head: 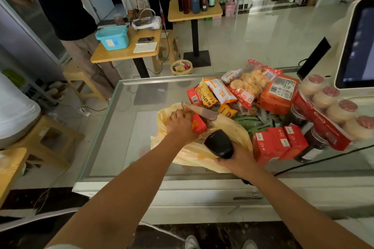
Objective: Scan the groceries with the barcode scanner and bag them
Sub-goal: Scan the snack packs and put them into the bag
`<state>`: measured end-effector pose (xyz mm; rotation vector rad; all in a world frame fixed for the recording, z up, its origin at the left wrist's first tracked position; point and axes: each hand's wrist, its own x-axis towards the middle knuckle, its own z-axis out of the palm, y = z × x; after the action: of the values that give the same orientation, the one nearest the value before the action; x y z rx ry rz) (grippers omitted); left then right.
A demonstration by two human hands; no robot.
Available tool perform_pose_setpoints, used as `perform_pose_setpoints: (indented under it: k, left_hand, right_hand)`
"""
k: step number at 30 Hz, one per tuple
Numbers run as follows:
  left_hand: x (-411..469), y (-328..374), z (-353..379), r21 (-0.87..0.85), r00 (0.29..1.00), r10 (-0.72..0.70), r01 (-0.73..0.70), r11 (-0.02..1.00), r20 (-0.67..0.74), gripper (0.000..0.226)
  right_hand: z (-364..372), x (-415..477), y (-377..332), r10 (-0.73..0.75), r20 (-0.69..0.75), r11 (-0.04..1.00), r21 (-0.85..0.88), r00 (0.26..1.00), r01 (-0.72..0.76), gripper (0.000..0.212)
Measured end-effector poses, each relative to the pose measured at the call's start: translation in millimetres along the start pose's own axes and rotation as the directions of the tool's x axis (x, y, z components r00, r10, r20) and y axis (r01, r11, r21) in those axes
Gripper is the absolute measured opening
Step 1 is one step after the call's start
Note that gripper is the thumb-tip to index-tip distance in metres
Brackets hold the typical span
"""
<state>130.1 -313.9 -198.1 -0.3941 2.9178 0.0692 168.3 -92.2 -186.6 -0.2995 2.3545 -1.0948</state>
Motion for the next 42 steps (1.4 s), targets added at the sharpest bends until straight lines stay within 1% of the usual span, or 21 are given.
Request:
perform_pose_setpoints:
  k: [3,6,10,14,19,22,23,24,26,27,28,30,31,34,35,36,37,38,40,41,42]
  left_hand:
    - [2,4,-1,0.044,0.998,-0.040,0.038,0.998,0.046,0.102]
    - [1,-2,-9,-0.052,0.993,-0.114,0.114,0.992,0.005,0.085]
    - [-3,-21,-16,0.012,0.971,-0.237,0.237,0.971,0.015,0.063]
    - [-14,-36,-2,-0.054,0.940,-0.338,0.340,0.939,0.045,0.078]
    - [-19,-40,-4,0.005,0.949,-0.305,0.305,0.952,0.078,0.070]
    - [-23,-46,-17,0.093,0.949,-0.314,0.317,0.944,-0.044,0.065]
    - [-22,-53,-19,0.080,0.931,-0.356,0.362,0.929,-0.078,0.065]
    - [-20,-60,-20,-0.003,0.905,-0.423,0.424,0.906,-0.050,0.063]
    - [-13,-76,-19,-0.240,0.874,-0.475,0.484,0.841,0.099,0.048]
    - [-12,-82,-21,-0.357,0.894,-0.437,0.441,0.824,0.095,0.034]
    - [-12,-86,-22,-0.451,0.909,-0.416,0.369,0.813,-0.006,0.025]
    - [-18,-89,-32,-0.594,0.863,-0.436,0.216,0.775,-0.254,0.022]
    - [-19,-90,-35,-0.617,0.851,-0.434,0.175,0.767,-0.297,0.022]
    - [-22,-94,-30,-0.512,0.885,-0.371,0.190,0.838,-0.279,0.033]
    - [-23,-92,-30,-0.436,0.878,-0.305,0.126,0.891,-0.368,0.039]
    - [-25,-86,-30,-0.365,0.855,-0.181,-0.010,0.931,-0.486,0.042]
    - [-26,-77,-30,-0.297,0.841,-0.034,-0.153,0.943,-0.539,0.040]
    - [-26,-66,-30,-0.246,0.861,0.105,-0.257,0.935,-0.498,0.035]
    - [-20,-40,-27,-0.153,0.961,0.216,-0.243,0.958,-0.170,0.025]
    - [-14,-30,-24,-0.085,0.983,0.179,-0.181,0.980,-0.035,0.029]
    - [-9,-22,-20,-0.048,0.993,0.111,-0.110,0.993,0.027,0.037]
  right_hand:
    - [0,3,2,0.001,0.028,0.999,-0.039,1.000,0.000,0.059]
    - [-2,5,3,0.013,0.031,0.999,-0.046,0.999,-0.011,0.060]
    - [-1,6,8,0.007,0.025,0.998,-0.055,1.000,-0.005,0.054]
    - [3,5,8,-0.001,0.010,0.999,-0.038,1.000,0.001,0.058]
    - [0,8,8,-0.021,-0.037,1.000,-0.021,0.999,0.021,0.046]
    - [-3,10,7,-0.009,-0.041,1.000,-0.021,0.999,0.008,0.048]
    - [-3,10,7,-0.008,-0.038,1.000,-0.016,0.999,0.007,0.051]
    - [-4,10,7,-0.005,-0.037,1.000,-0.008,0.999,0.004,0.054]
    - [-5,10,7,-0.003,-0.047,1.000,0.009,0.999,0.003,0.055]
    - [-5,10,7,-0.004,-0.055,1.000,0.015,0.998,0.004,0.054]
    - [-5,9,7,-0.002,-0.060,1.000,0.023,0.998,0.004,0.052]
    - [-5,7,6,-0.008,-0.069,0.999,0.034,0.998,0.011,0.048]
    - [-6,7,6,-0.013,-0.076,0.999,0.039,0.997,0.016,0.046]
    - [-5,8,7,0.001,-0.080,0.999,0.051,0.997,0.003,0.045]
    - [-5,9,7,0.007,-0.081,0.999,0.046,0.997,-0.004,0.047]
    - [-5,9,7,0.018,-0.081,0.999,0.042,0.997,-0.015,0.048]
    - [-5,10,7,0.028,-0.081,0.999,0.041,0.996,-0.025,0.048]
    - [-4,10,7,0.037,-0.080,0.999,0.041,0.996,-0.034,0.048]
    - [-4,10,8,0.048,-0.077,0.998,0.039,0.996,-0.045,0.049]
    - [-4,11,8,0.053,-0.075,0.998,0.034,0.996,-0.050,0.050]
    - [-4,11,8,0.057,-0.073,0.998,0.028,0.996,-0.055,0.051]
